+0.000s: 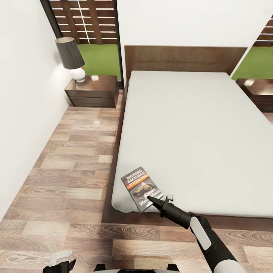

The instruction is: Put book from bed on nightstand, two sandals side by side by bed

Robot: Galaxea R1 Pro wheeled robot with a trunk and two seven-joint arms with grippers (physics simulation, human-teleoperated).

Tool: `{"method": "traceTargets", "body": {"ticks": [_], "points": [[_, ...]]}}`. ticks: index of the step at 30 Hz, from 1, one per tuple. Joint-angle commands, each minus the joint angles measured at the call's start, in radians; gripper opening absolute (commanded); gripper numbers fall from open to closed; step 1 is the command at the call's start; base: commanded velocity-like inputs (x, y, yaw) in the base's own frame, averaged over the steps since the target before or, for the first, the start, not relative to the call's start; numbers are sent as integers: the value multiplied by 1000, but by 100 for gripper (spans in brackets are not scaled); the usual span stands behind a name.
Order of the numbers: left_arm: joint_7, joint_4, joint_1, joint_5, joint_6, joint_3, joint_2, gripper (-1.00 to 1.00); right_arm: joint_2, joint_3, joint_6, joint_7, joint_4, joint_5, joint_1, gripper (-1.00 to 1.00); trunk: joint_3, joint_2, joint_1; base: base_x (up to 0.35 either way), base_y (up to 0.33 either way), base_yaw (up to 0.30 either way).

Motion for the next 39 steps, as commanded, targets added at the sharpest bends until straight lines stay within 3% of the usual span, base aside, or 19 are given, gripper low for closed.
{"method": "traceTargets", "body": {"ticks": [1,8,39], "points": [[-5,1,-1,10,-3,-9,0,100,-11,1,5,1,0,-4,0,-100,1,-1,0,0,0,0],[-6,1,-1,12,-3,-9,-1,100,-28,1,7,2,0,-5,0,-100,12,-1,0,0,0,0],[-4,1,-1,12,-3,-9,-1,100,-31,1,7,2,0,-6,0,-100,63,-1,0,0,0,0]]}}
